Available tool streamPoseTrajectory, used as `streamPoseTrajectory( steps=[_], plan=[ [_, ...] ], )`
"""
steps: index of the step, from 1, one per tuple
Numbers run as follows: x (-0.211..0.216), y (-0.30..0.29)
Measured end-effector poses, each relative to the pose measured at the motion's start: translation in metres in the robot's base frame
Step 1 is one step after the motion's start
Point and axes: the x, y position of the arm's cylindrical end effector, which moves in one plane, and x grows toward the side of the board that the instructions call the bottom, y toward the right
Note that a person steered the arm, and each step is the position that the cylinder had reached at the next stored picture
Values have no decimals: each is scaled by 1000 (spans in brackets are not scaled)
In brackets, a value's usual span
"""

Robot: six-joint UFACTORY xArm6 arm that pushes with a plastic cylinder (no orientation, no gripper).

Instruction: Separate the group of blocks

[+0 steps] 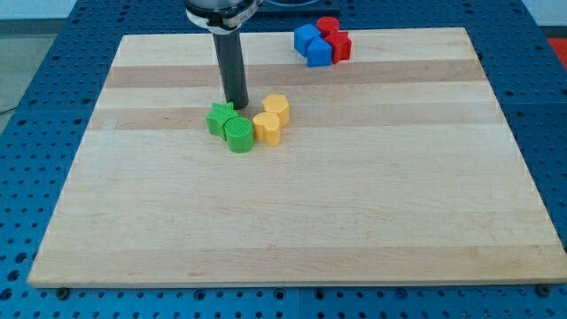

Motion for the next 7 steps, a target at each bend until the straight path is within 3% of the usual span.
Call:
streamPoseTrajectory(
  steps=[2,4,5,7],
  plan=[
    [9,-15],
    [-37,-4],
    [-39,41],
    [-80,201]
  ],
)
